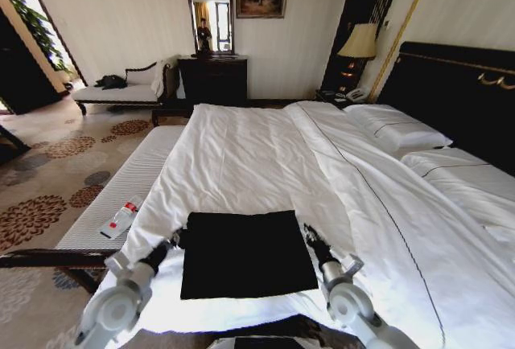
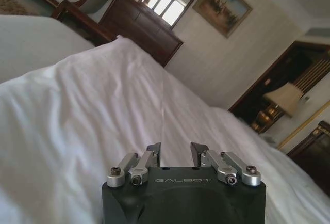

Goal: Fold the clothes on the bed.

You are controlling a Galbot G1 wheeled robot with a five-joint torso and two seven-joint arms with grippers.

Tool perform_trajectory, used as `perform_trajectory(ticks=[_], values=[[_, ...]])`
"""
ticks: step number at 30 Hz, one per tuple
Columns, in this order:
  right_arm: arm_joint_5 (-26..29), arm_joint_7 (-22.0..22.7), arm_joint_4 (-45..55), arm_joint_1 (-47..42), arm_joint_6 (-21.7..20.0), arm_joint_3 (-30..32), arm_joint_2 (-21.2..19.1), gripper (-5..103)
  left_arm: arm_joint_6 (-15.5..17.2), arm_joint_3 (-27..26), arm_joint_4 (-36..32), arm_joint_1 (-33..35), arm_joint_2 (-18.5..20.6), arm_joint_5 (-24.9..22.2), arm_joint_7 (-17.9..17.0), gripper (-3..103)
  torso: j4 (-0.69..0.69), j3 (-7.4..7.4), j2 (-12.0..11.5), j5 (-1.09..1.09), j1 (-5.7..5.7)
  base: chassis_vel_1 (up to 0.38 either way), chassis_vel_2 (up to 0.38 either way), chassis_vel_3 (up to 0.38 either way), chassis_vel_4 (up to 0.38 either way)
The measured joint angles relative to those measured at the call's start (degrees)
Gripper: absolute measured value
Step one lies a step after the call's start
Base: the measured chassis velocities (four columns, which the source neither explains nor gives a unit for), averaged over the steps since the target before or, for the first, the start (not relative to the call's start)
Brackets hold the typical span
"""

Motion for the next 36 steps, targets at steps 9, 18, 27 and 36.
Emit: perform_trajectory(ticks=[9, 18, 27, 36], values=[[1.0, 0.1, -7.1, 6.3, -0.2, -3.4, 1.7, 75, 4.5, 11.0, 17.0, -18.1, -0.5, 2.6, -3.1, 72, -0.04, 0.02, 0.0, -0.02, 0.02, 0.000, 0.000, 0.000, 0.000], [0.9, -0.7, -10.9, 8.9, -0.5, -5.4, 3.5, 99, 5.7, 17.6, 28.0, -25.1, -4.2, 7.2, -3.3, 97, -0.02, 0.02, 0.0, -0.01, 0.02, 0.000, 0.000, 0.000, 0.000], [0.9, -0.7, -12.4, 10.6, -0.5, -5.8, 4.6, 100, 5.3, 20.8, 31.9, -27.6, -6.8, 8.5, -2.1, 93, 0.00, 0.01, 0.0, 0.00, 0.01, 0.000, 0.000, 0.000, 0.000], [1.0, -0.6, -13.1, 11.4, -0.7, -5.9, 4.7, 100, 4.8, 20.6, 31.6, -27.1, -7.2, 8.2, -1.7, 60, -0.01, 0.01, 0.0, -0.01, 0.00, 0.000, 0.000, 0.000, 0.000]])
